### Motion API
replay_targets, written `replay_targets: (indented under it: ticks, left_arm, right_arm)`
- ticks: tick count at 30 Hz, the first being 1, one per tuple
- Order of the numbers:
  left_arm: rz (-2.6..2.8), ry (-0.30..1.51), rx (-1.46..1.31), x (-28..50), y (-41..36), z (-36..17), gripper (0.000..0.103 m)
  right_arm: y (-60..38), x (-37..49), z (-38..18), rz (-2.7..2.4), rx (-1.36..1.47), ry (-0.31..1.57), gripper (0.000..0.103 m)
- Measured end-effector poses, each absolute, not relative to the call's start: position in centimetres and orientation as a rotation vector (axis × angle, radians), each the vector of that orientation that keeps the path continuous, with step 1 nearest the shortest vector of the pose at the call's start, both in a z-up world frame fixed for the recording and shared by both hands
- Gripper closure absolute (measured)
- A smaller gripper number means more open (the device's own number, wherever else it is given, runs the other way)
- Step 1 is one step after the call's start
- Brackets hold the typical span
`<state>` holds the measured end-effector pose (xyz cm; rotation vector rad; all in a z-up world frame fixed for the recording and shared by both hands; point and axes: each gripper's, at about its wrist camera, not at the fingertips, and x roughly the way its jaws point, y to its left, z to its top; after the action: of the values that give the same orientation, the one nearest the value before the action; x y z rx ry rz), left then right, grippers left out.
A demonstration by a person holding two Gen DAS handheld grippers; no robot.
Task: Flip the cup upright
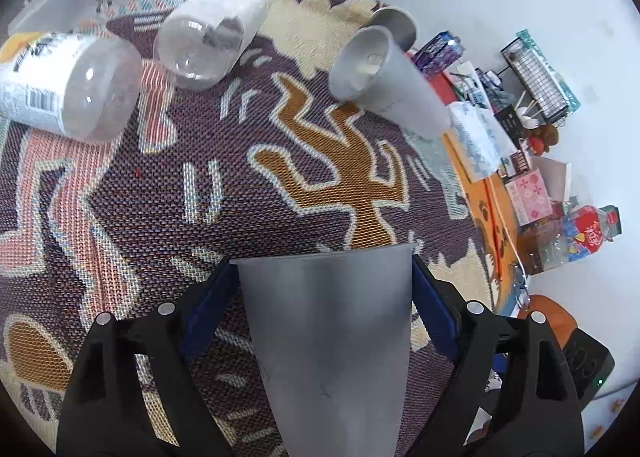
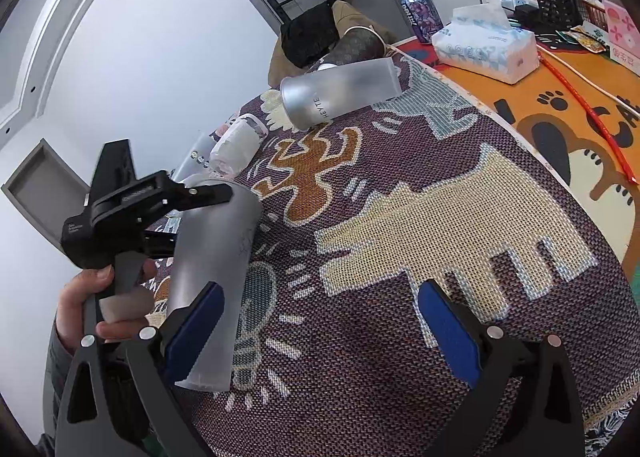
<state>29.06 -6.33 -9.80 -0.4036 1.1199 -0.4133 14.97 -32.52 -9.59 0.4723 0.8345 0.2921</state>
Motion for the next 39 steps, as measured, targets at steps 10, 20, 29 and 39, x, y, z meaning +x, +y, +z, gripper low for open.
replay_targets:
  ticks: [10, 20, 29, 39]
  left_arm:
    - [-0.463, 0.920, -0.242, 24.4, -6.9, -3.7, 0.020]
    - [-0.438, 0.663, -0.019, 19.4, -8.2, 1.0, 0.020]
    - [-0.378, 0.508, 0.044, 17.3, -8.8, 2.4, 0.020]
    - [-0.348, 0.479, 0.121, 15.8, -10.5, 1.3, 0.019]
  right_arm:
    - [-32.4, 14.5, -8.9, 0.298, 0.475, 0.809, 0.008]
    - [-32.0, 14.3, -8.4, 0.283, 0.458, 0.793, 0.008]
    - [-31.6, 13.9, -8.1, 0.263, 0.424, 0.782, 0.008]
    - [-31.9, 13.8, -8.3, 0.247, 0.421, 0.783, 0.008]
